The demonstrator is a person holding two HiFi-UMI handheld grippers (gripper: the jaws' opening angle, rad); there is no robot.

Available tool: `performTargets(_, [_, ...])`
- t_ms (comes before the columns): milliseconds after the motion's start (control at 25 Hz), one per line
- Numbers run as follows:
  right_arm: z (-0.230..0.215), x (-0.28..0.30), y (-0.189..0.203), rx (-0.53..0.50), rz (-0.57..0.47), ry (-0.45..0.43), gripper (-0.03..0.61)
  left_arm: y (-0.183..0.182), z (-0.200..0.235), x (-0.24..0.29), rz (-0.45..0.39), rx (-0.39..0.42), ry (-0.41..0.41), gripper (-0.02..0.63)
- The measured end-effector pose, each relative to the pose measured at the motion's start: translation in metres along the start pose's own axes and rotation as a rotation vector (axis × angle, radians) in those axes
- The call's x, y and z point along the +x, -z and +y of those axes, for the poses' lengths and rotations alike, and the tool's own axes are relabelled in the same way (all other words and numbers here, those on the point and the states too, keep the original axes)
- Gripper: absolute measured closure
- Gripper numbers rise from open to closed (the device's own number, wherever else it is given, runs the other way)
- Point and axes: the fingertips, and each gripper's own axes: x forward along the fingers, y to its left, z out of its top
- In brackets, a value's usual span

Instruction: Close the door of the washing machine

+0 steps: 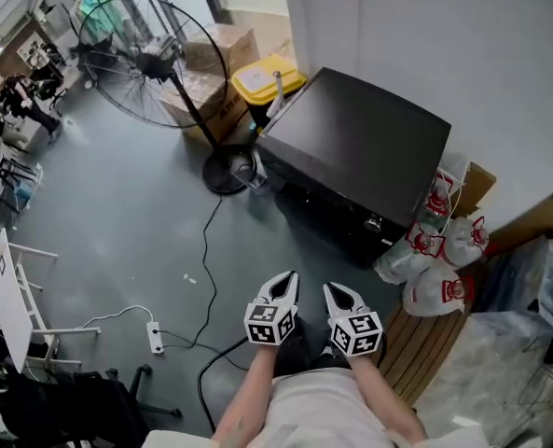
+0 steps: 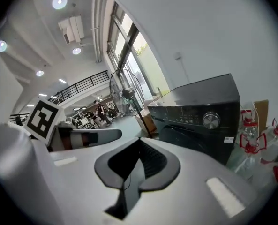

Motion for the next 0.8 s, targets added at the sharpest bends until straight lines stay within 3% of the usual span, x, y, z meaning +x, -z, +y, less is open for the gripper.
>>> performTargets(360, [-0.038,-0.046,-0.004,-0.019,-0.008,0.039,0.577,0.004,-0.037,-0.014,-0.017,0.032,0.004,0.607])
performTargets(800, [-0.009,-0.048,0.003,-0.090,0.002,-0.005,0.577,0.005,-0.043,-0.036,-0.013,0.086,-0.017,0.612])
